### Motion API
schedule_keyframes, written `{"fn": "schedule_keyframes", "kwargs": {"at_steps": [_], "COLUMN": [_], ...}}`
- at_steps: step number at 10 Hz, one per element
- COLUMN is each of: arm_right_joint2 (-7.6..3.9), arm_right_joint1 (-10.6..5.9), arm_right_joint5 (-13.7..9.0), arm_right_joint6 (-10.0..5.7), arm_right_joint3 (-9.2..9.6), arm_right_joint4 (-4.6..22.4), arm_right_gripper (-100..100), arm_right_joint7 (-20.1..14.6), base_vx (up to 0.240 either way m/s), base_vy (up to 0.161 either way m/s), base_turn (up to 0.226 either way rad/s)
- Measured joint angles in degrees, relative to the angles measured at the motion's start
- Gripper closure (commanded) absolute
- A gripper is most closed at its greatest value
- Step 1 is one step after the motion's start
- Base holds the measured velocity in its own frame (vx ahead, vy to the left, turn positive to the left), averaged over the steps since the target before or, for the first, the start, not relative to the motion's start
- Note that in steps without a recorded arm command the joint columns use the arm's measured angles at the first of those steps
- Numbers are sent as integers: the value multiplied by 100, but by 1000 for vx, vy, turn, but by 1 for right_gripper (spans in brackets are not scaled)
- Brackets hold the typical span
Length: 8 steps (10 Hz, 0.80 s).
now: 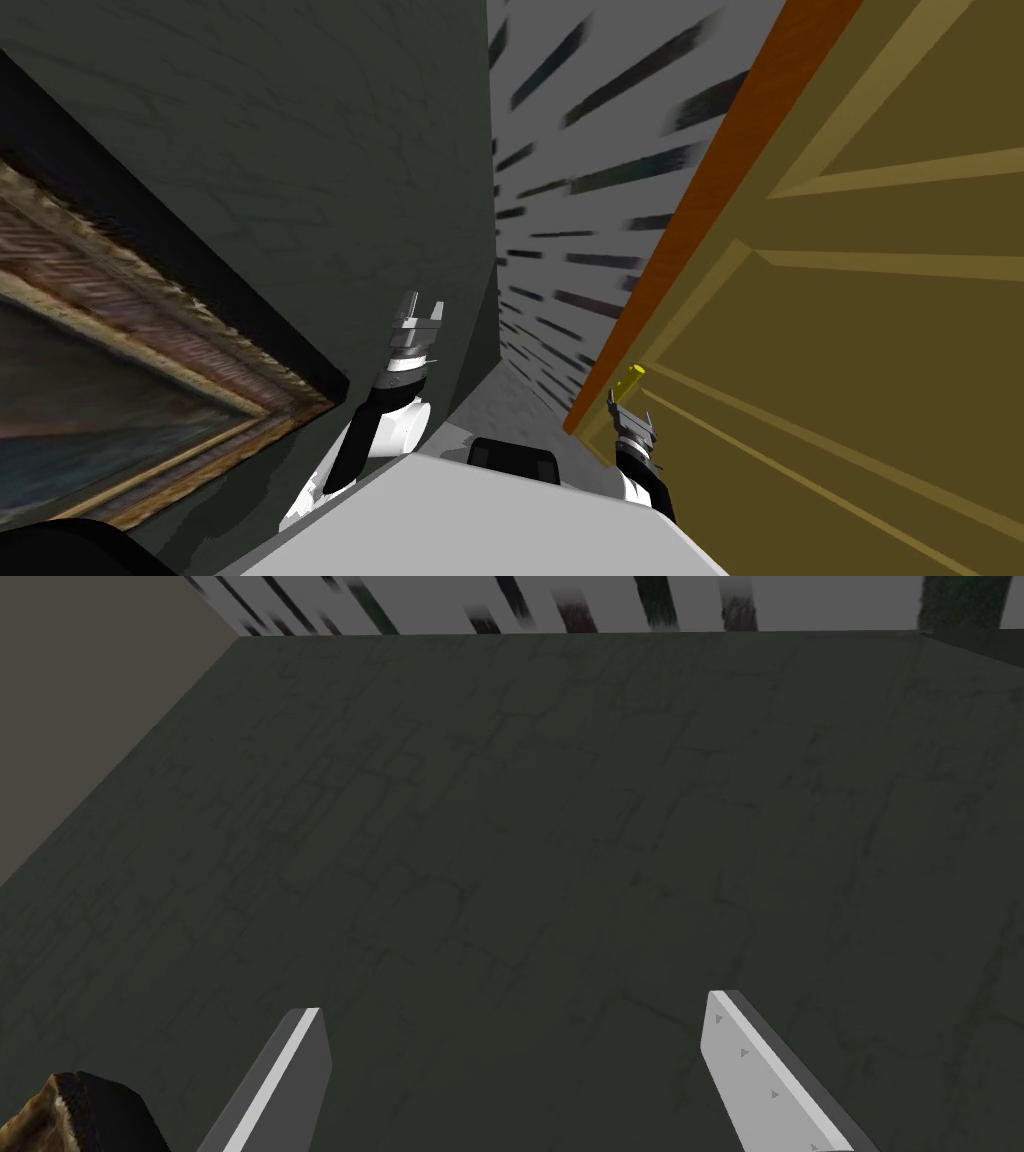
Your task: Pull the door open
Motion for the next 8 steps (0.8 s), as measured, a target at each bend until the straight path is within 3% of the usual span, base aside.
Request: {"fn": "schedule_keyframes", "kwargs": {"at_steps": [3,5,7,8], "arm_right_joint2": [-228,-398,-608,-604], "arm_right_joint1": [95,50,225,256], "arm_right_joint5": [-12,1,-34,-32], "arm_right_joint6": [-11,-112,-50,-61], "arm_right_joint3": [10,47,26,35], "arm_right_joint4": [75,354,233,237], "arm_right_gripper": [-100,-100,-100,100], "arm_right_joint7": [-275,-556,-747,-772], "base_vx": [96,149,122,-25], "base_vy": [1,-1,0,16], "base_turn": [15,20,-12,37]}}
